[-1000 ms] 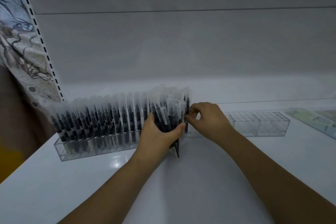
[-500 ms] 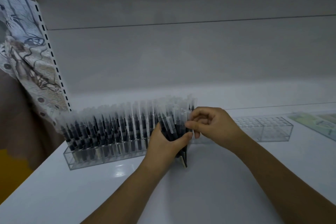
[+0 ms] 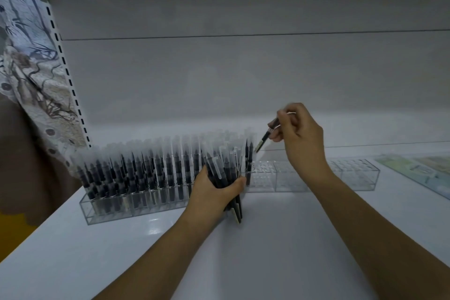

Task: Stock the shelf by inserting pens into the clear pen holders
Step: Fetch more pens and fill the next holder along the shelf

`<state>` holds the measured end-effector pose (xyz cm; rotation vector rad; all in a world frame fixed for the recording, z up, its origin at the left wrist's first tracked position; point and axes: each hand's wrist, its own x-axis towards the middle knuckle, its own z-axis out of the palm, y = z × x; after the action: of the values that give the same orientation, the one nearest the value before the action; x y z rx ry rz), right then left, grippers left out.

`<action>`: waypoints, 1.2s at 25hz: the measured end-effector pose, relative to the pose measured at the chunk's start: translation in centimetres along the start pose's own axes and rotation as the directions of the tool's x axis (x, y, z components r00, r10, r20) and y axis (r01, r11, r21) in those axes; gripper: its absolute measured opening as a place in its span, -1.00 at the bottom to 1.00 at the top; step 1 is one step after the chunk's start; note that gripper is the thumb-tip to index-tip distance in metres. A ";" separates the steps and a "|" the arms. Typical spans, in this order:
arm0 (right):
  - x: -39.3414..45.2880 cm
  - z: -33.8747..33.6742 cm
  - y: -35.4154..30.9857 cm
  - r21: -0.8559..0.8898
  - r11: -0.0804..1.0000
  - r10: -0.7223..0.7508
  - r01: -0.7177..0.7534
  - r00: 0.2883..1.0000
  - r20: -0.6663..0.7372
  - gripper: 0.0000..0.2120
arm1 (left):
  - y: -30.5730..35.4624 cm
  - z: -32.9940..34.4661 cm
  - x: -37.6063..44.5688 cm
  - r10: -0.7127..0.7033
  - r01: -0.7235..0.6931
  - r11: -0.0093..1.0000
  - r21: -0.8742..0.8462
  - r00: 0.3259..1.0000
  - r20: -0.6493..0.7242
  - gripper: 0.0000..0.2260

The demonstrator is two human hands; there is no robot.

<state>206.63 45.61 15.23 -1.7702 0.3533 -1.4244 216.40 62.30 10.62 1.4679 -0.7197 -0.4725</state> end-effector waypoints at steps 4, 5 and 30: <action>0.4 1.3 1.0 -0.185 0.982 -0.006 0.027 0.994 0.114 -0.91 | 0.0 0.0 0.0 0.019 -0.019 1.000 -0.003 1.000 0.009 -0.77; 0.4 1.4 1.2 -0.202 0.979 -0.006 0.031 0.992 0.122 -0.90 | -0.1 0.1 0.0 0.019 -0.019 1.000 -0.003 1.000 0.010 -0.77; -0.1 1.2 3.2 -0.553 0.828 -0.010 0.095 0.988 0.154 -0.74 | -0.3 0.1 0.4 0.005 -0.005 1.000 -0.008 1.000 0.003 -0.70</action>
<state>208.58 44.16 12.80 -2.3581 0.7062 -1.2956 216.65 61.97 10.34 1.4575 -0.7226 -0.4733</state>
